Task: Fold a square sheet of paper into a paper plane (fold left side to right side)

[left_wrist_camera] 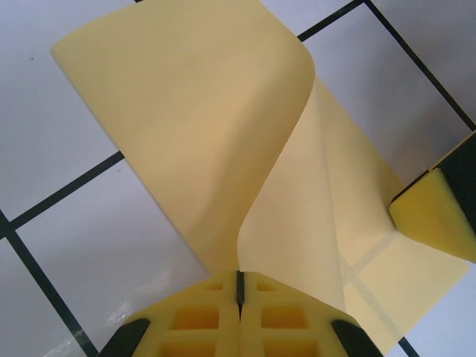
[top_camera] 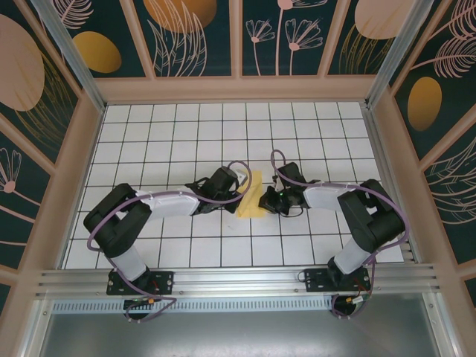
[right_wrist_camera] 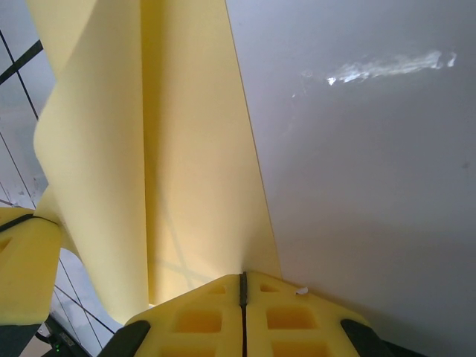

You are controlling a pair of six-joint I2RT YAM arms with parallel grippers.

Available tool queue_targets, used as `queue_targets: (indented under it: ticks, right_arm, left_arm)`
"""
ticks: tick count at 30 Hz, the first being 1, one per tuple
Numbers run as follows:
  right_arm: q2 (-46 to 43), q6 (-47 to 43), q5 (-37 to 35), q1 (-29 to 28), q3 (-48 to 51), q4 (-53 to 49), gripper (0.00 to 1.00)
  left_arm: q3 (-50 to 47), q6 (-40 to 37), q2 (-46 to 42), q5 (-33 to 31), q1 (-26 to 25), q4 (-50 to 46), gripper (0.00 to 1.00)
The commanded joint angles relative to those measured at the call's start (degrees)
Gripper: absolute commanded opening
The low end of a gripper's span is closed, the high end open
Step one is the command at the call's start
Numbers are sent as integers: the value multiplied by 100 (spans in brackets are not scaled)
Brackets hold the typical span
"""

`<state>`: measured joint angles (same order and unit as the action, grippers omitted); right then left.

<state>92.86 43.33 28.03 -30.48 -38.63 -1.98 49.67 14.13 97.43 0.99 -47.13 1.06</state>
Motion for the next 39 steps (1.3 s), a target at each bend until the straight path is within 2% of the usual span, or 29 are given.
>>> queue_targets:
  ticks: [1,39]
  right_arm:
    - [164,-139,-205,-46,-74,-408,9]
    - [262,-185,-149,-55,-101,-429,9]
  left_arm:
    - [187,-132,219,-71,49,8,0]
    - [473,-244,694,-124,92,105,0]
